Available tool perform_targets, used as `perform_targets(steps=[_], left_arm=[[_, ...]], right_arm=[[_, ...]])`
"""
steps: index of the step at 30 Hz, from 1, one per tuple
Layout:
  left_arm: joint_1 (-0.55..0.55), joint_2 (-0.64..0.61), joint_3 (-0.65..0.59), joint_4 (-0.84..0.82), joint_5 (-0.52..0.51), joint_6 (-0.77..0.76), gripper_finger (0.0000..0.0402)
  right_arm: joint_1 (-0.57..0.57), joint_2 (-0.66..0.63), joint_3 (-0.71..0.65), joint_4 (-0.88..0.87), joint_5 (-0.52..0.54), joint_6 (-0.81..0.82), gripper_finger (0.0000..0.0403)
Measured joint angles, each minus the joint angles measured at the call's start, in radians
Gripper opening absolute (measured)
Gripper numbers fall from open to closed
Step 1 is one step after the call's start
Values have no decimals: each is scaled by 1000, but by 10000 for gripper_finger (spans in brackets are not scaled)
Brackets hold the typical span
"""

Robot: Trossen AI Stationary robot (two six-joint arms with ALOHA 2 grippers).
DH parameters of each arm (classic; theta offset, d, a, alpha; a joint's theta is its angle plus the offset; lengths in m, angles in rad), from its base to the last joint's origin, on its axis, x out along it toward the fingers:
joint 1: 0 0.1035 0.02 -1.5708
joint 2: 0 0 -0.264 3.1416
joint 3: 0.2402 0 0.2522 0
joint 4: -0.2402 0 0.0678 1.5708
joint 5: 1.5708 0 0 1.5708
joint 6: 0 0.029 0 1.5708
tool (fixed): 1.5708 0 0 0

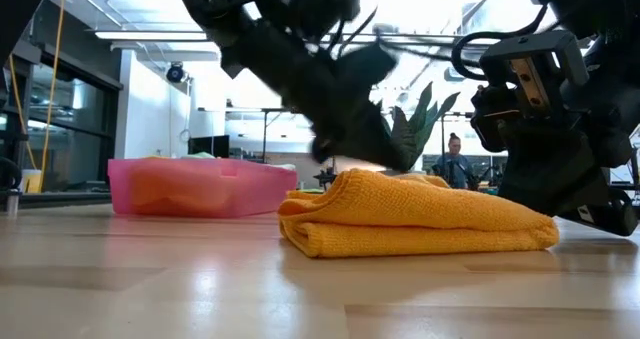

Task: Fold microfiber towels
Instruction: Fold the orange microfiber towel

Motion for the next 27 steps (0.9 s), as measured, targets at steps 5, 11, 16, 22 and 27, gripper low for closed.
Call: perform_targets(steps=[5,11,16,22,27], left_arm=[[-9,37,4,255,97,-98,0],[-13,150,72,296,183,-195,0],[-34,200,129,277,188,-204,0],[-45,205,148,91,152,-115,0],[-32,200,158,-7,118,-70,0]], right_arm=[[0,0,-1,-3,0,-1,0],[0,0,-1,-4,0,-1,0],[0,1,-1,-4,0,-1,0],[-5,1,-2,-5,-2,-1,0],[-5,1,-2,-6,6,0,0]])
